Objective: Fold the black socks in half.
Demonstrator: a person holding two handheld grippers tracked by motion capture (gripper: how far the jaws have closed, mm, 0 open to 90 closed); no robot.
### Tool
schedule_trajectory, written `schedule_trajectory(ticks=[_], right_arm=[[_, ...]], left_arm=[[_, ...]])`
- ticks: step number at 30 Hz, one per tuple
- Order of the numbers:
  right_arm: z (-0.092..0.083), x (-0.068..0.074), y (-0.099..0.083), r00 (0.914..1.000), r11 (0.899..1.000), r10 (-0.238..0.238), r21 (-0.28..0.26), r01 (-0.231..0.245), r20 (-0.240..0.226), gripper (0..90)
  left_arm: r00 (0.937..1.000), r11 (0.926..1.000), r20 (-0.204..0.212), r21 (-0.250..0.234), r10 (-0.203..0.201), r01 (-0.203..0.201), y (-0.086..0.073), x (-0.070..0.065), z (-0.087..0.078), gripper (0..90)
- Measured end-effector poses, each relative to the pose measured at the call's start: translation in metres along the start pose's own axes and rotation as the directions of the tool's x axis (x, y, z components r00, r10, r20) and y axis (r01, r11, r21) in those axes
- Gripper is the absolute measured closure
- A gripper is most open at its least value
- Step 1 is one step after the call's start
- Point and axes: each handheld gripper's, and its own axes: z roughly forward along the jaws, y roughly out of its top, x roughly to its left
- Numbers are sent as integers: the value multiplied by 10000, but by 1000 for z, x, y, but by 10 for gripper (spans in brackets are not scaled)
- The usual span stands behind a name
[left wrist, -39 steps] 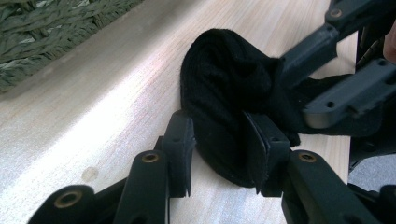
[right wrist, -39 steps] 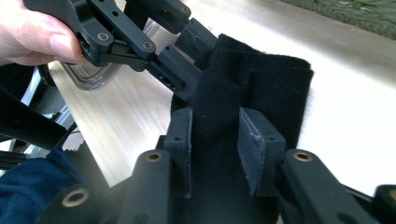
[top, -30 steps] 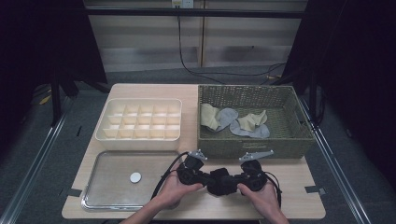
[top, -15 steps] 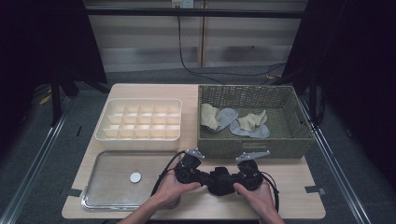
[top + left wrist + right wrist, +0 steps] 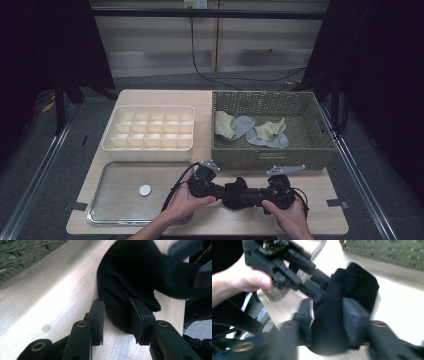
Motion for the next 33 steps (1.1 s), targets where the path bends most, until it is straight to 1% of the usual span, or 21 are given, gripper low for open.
schedule_trajectory(ticks=[1, 2, 3, 5, 8, 9, 10, 11, 12, 13, 14, 15, 16, 18, 19, 22, 23, 27, 29, 30, 33], right_arm=[[0, 1, -2, 10000, 10000, 78, 40, -78, 45, 670], [0, 1, -4, 9999, 9999, 97, 90, -97, 27, 739], [2, 2, -6, 10000, 9999, 41, 102, -41, -35, 779], [7, 3, -7, 10000, 9998, -22, 202, 23, -62, 812], [14, 5, -3, 9997, 9994, -248, 224, 248, 38, 824], [15, 5, -1, 9997, 9996, -243, 143, 243, 30, 826], [15, 5, 1, 9998, 9998, -184, -17, 184, 2, 828], [16, 4, 5, 9999, 9997, -147, -190, 146, -45, 829], [17, 5, 8, 9999, 9996, -156, -233, 155, -39, 830], [18, 6, 11, 9998, 9994, -213, -282, 211, -51, 831], [19, 7, 14, 9997, 9991, -172, -393, 165, -167, 831], [20, 8, 17, 9994, 9987, -179, -487, 164, -298, 831], [22, 9, 18, 9994, 9986, -219, -494, 205, -280, 831], [25, 10, 16, 9993, 9989, -234, -423, 222, -295, 831], [26, 10, 14, 9993, 9990, -284, -361, 275, -251, 831], [29, 9, 9, 9994, 9994, -306, -140, 303, -186, 831], [30, 9, 7, 9995, 9996, -282, -52, 281, -154, 831], [41, 10, 2, 9986, 9981, -526, 309, 524, 50, 831], [43, 10, 3, 9983, 9979, -573, 312, 571, 52, 831], [42, 10, 3, 9983, 9978, -577, 322, 574, 73, 831], [42, 10, 2, 9986, 9983, -523, 265, 522, 9, 824]], left_arm=[[10000, 10000, -97, 21, 24, -24, 0, 0, 0, 650], [10000, 10000, 73, 71, 35, -36, -1, 1, 0, 651], [10000, 10000, 75, 45, 27, -27, -1, 1, 0, 651], [10000, 10000, 66, 0, 1, -1, -1, 0, 1, 652], [10000, 10000, 37, 4, -5, 5, -1, -1, 1, 664], [10000, 10000, -39, 11, 61, -61, -1, -2, 1, 670], [9999, 10000, 124, -50, 5, -4, -1, -2, 2, 680], [9999, 10000, 151, -41, 22, -22, -1, -3, 2, 695], [9999, 10000, 107, -73, 45, -44, -1, -4, 3, 707], [9999, 10000, -81, -55, 62, -62, -1, -6, 4, 726], [9999, 9999, -86, -46, 117, -117, -1, -7, 4, 734], [9999, 9999, 53, -60, 116, -116, -1, -8, 5, 750], [9998, 9999, -100, -41, 161, -162, -1, -8, 6, 758], [10000, 10000, -6, -8, 38, -38, -1, -6, 4, 759], [9999, 10000, -163, 32, -25, 26, -1, -6, 3, 759], [9998, 9999, -152, -111, -108, 107, -2, 0, -4, 709], [9993, 9997, -305, -119, -199, 195, -2, 1, -7, 694], [9989, 9977, -59, -493, -467, 463, -1, 5, -15, 647], [9979, 9951, -27, -757, -640, 636, 1, 8, -20, 599], [9966, 9923, 187, -940, -798, 812, 1, 10, -23, 577], [9952, 9886, 274, -1155, -940, 966, 4, 10, -27, 529]])
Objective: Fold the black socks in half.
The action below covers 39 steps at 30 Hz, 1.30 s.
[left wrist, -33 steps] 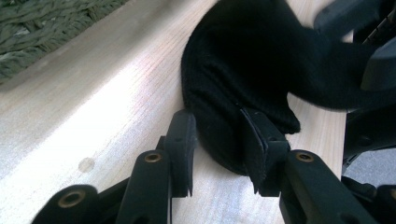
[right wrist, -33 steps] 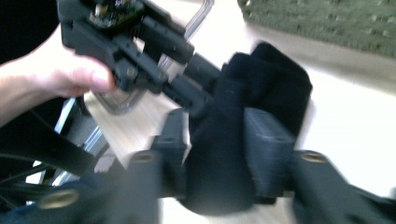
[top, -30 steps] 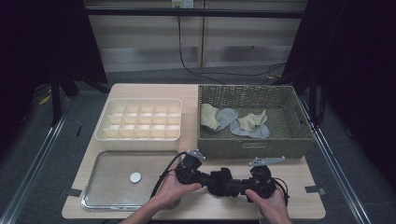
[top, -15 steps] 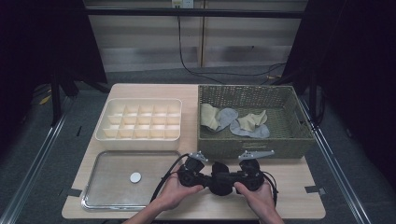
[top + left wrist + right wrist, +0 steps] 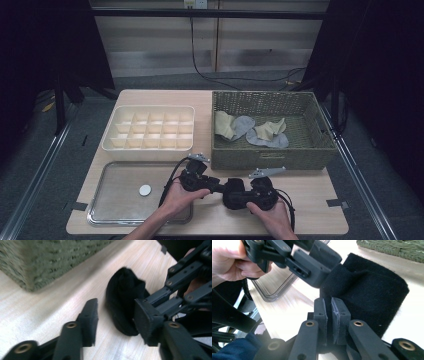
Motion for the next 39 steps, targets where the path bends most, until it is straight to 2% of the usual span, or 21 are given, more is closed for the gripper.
schedule_trajectory(ticks=[3, 4, 6, 9, 10, 14, 19, 20, 21, 23, 27, 30, 33, 39], right_arm=[[0, 0, 0, 9999, 9999, -107, -30, 107, -26, 807], [-1, 1, 0, 9999, 9999, -168, -27, 168, -35, 798], [-2, 2, 1, 9998, 9998, -199, -4, 199, -83, 785], [-11, 5, 1, 9995, 9995, -301, -110, 300, -136, 737], [-14, 5, 1, 9993, 9995, -306, -32, 305, -221, 727], [-24, 4, -2, 9993, 9999, -69, -138, 64, -355, 684], [-46, -1, -6, 9996, 9982, 70, -597, -86, -260, 747], [-49, -4, -8, 9997, 9981, 196, -588, -206, -166, 771], [-50, -7, -10, 9995, 9983, 316, -498, -317, -27, 784], [-45, -11, -15, 9990, 9988, 431, -215, -429, 98, 790], [-31, -9, -18, 9995, 9992, 307, 254, -310, 89, 825], [-22, -8, -21, 9994, 9980, 299, 554, -309, 187, 838], [-20, -9, -21, 9992, 9978, 320, 579, -334, 244, 847], [-17, -12, -22, 9982, 9972, 373, 627, -401, 461, 865]], left_arm=[[9996, 9993, 271, -363, 8, 2, 7, -4, -2, 491], [9999, 9995, 140, -314, -49, 53, 8, -6, 0, 486], [9997, 9998, 190, -120, -158, 160, 8, -5, 6, 484], [9993, 9995, -357, 284, 116, -106, 3, -6, 11, 477], [9997, 9999, -232, 137, -42, 45, 2, -5, 13, 471], [9993, 9996, -362, 260, 74, -64, 0, -5, 15, 477], [9985, 9992, -525, 370, 153, -134, 0, -2, 14, 486], [9980, 9992, -613, 388, 123, -99, 0, -2, 15, 486], [9986, 9991, -512, 409, 112, -91, 0, -1, 15, 484], [9994, 9994, -337, 334, 20, -9, 0, -1, 17, 468], [9994, 9994, -352, 348, -73, 85, 0, -1, 19, 446], [9999, 9992, 13, 367, -166, 166, -3, -2, 20, 394], [9988, 9980, 355, 551, -340, 320, -6, -2, 25, 376], [9977, 9972, 632, 711, -263, 217, -7, -4, 30, 387]])
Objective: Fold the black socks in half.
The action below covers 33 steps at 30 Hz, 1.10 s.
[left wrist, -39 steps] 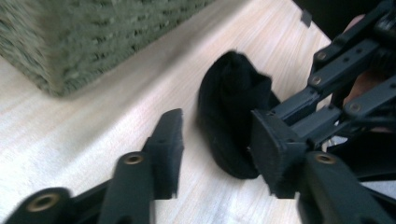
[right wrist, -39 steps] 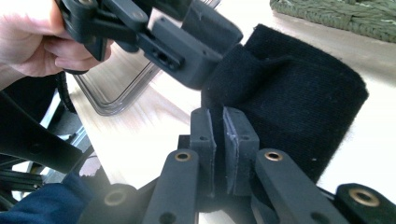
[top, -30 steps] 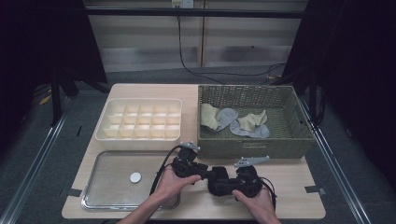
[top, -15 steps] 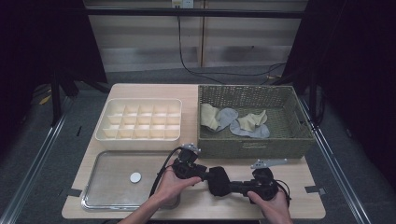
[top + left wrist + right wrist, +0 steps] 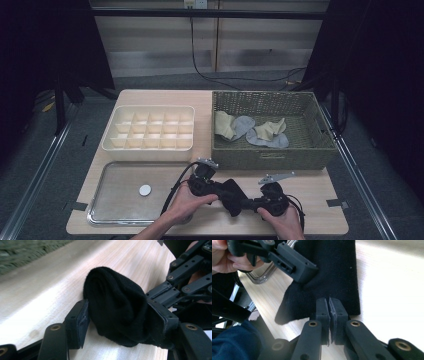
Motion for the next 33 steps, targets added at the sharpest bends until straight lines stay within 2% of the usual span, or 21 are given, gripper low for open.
schedule_trajectory(ticks=[2, 4, 6, 8, 11, 17, 20, 22, 27, 33], right_arm=[[1, -1, 0, 10000, 10000, -27, 10, 27, -13, 871], [1, -2, 0, 10000, 10000, -44, -17, 44, 14, 874], [2, -2, 0, 9999, 9999, -119, -23, 119, 45, 879], [2, -3, 1, 10000, 10000, -76, -45, 76, 27, 880], [2, -3, 1, 9999, 9999, -129, -103, 128, -14, 876], [-4, -3, 1, 9998, 9989, -203, -414, 206, 67, 787], [-12, -8, 0, 9998, 9979, -119, -634, 128, 130, 739], [-16, -10, -1, 9997, 9967, -46, -808, 65, 238, 708], [-25, -12, 0, 9995, 9920, -133, -1253, 170, 298, 623], [-30, -17, -1, 9994, 9905, -25, -1376, 74, 359, 554]], left_arm=[[9998, 9998, 158, -93, -149, 151, 0, 1, 2, 402], [9997, 10000, 244, -15, -52, 52, 0, 1, 2, 427], [9985, 10000, 550, -25, -83, 84, -1, 2, 4, 477], [9979, 9999, 639, -111, 54, -47, -1, 1, 4, 558], [9978, 9989, 475, -106, 460, -456, -1, -4, 0, 660], [9988, 9983, 82, -351, 478, -475, 3, -4, -11, 672], [9972, 9969, -403, -458, 624, -642, 4, -2, -20, 671], [9958, 9959, -559, -501, 719, -747, 4, -1, -24, 670], [9947, 9947, -652, -594, 799, -838, 8, -3, -32, 669], [9951, 9942, -633, -715, 758, -802, 7, -2, -42, 668]])
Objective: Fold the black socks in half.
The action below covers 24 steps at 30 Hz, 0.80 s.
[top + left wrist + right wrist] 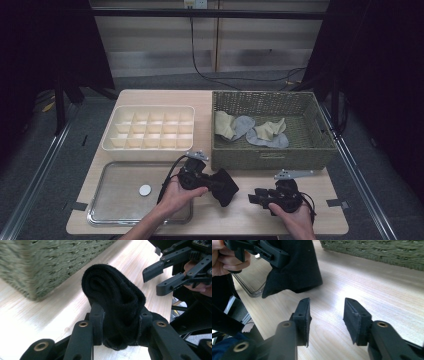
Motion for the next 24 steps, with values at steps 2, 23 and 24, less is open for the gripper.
schedule_trajectory(ticks=[2, 23, 24], right_arm=[[-1, -2, 1, 10000, 9999, 83, -80, -83, -3, 541], [-16, -8, 2, 9982, 9972, 212, -724, -171, 564, 375], [-16, -8, 3, 9979, 9969, 235, -760, -189, 600, 372]], left_arm=[[9999, 10000, -93, -53, -53, 52, 0, 1, -3, 667], [9926, 9982, -1200, -548, 172, -240, 3, 9, -50, 664], [9915, 9978, -1289, -609, 192, -273, 4, 9, -53, 664]])
